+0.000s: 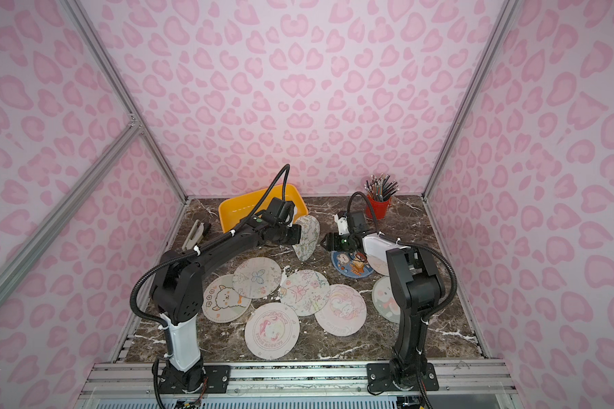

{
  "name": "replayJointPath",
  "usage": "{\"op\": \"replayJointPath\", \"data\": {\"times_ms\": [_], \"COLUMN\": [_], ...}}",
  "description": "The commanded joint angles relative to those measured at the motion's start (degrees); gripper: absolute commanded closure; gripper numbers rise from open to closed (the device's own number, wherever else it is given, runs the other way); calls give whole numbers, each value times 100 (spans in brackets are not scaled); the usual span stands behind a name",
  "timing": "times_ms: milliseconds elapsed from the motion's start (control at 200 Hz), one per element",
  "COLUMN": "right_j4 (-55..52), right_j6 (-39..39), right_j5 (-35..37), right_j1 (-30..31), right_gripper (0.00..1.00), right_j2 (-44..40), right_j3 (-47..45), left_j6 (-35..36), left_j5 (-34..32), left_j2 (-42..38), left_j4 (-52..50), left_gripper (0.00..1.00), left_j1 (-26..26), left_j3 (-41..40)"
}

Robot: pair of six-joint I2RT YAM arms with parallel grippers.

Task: Put the coasters into the storage box
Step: Pick up the coaster from the center of the board, then place the coaster in the storage box.

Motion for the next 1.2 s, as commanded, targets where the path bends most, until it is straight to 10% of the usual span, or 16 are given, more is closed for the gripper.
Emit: {"op": "replayJointPath", "data": {"times_ms": [0, 745, 1195], "right_j4": [-24, -193, -260], "right_j6": [24, 103, 164], "right_j5": [-193, -350, -279], "right_j1": [14, 160, 276], "right_gripper": [27, 25, 25], "right_j2": [-154, -980, -1040], "right_j3": [-101, -508, -512], "left_j6": [388, 1155, 1350], "left_j5": [-74, 761, -9], "left_j2": [-181, 641, 1189], "left_j4": [-81, -46, 108], "left_gripper": [98, 98, 98], "left_j1": [3, 1574, 2170], "left_j3": [232, 1423, 1153]}}
